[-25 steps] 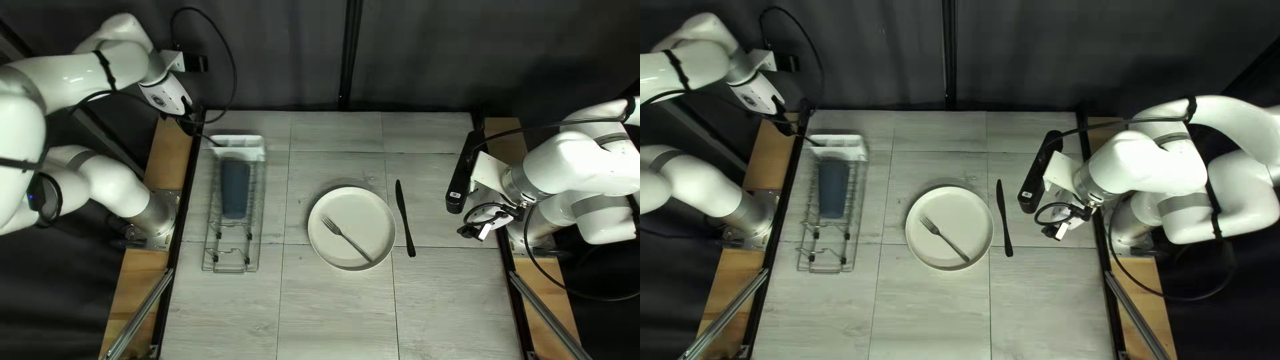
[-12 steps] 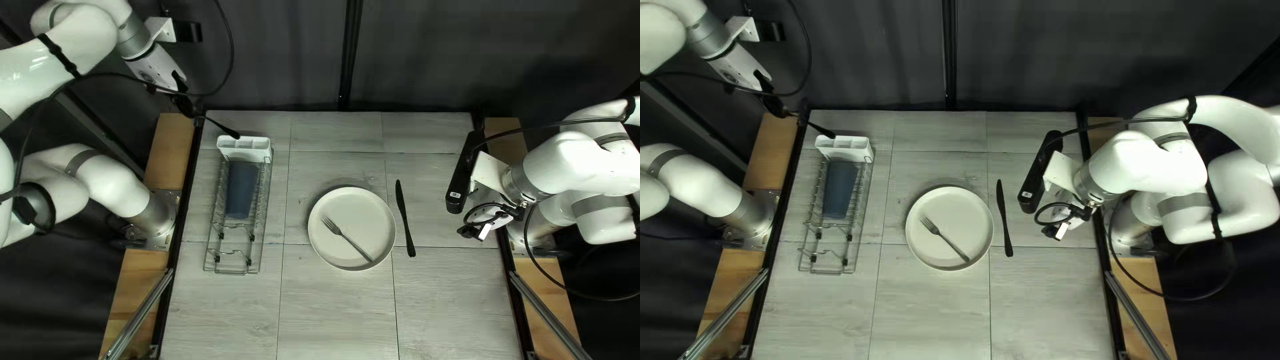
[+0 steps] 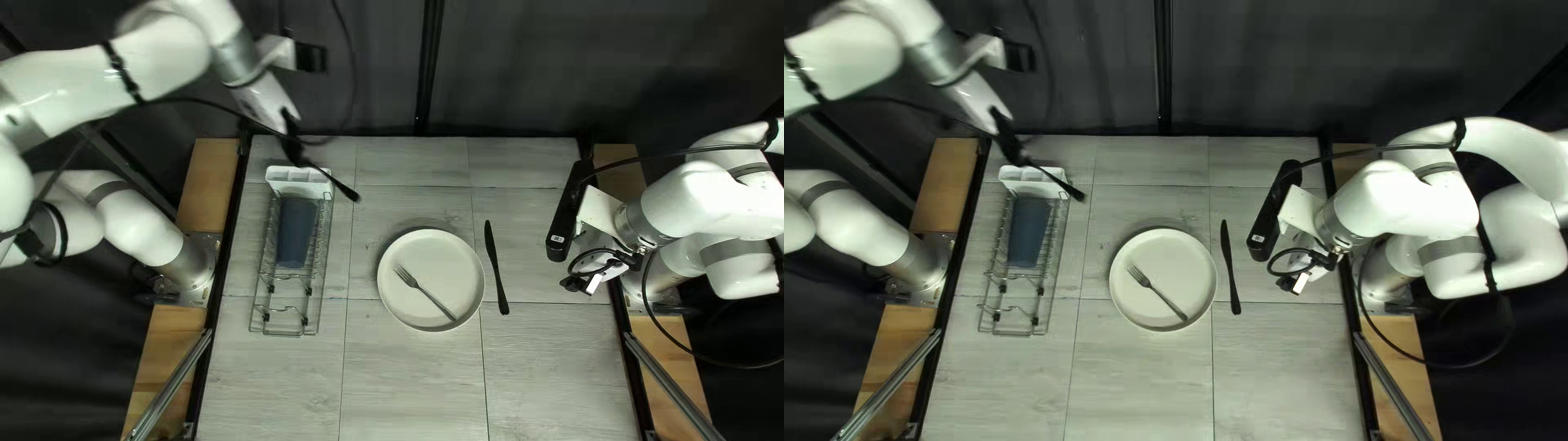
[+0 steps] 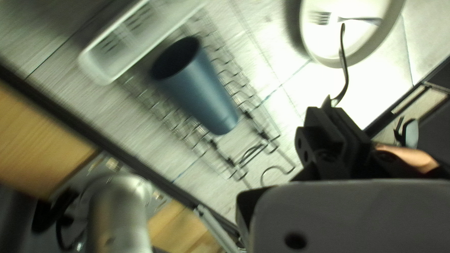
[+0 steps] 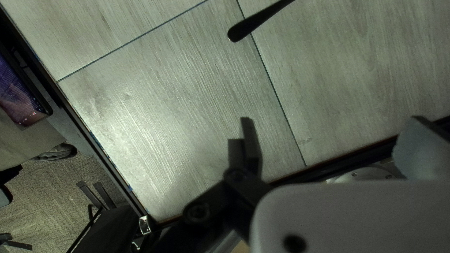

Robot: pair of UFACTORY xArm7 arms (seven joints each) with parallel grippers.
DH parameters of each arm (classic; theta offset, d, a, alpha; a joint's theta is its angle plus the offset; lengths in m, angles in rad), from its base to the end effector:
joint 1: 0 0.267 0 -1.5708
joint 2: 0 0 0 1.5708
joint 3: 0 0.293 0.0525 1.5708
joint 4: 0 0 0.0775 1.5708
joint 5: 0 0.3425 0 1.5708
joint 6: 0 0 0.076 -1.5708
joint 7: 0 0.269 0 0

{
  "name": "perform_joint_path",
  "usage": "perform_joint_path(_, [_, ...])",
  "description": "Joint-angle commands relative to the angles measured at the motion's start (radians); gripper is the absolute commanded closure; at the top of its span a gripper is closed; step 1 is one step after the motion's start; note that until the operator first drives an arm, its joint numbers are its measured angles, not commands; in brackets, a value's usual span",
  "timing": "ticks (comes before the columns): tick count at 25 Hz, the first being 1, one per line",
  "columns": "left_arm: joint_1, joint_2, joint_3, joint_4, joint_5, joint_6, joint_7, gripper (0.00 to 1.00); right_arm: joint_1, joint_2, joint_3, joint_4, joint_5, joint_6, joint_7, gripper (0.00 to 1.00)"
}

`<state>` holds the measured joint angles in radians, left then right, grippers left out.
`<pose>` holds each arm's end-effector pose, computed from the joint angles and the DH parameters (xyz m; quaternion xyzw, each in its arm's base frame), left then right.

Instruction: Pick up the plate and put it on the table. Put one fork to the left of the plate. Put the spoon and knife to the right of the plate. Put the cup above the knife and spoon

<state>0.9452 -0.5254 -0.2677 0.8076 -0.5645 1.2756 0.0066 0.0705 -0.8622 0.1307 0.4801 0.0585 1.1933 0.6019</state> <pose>0.3501 0.1304 0.2902 0.8903 0.4066 0.0951 0.1819 0.2730 0.0533 0.2387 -0.9713 0.2256 -0.0754 0.0069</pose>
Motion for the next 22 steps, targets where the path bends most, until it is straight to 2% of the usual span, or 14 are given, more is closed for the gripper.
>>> perform_joint_path(1, [-0.047,0.139,-0.078,0.036,-0.036,-0.111,0.049,1.00,0.000,0.000,0.000,0.000,0.000,0.000,0.000,0.00])
perform_joint_path(13, [-0.131,0.502,-0.214,0.119,-0.035,-0.372,0.126,1.00,0.000,0.000,0.000,0.000,0.000,0.000,0.000,0.00])
perform_joint_path(18, [-0.166,0.674,-0.232,0.188,0.007,-0.455,0.133,1.00,0.000,0.000,0.000,0.000,0.000,0.000,0.000,0.00])
perform_joint_path(22, [-0.178,0.742,-0.230,0.234,0.036,-0.464,0.135,1.00,0.000,0.000,0.000,0.000,0.000,0.000,0.000,0.00])
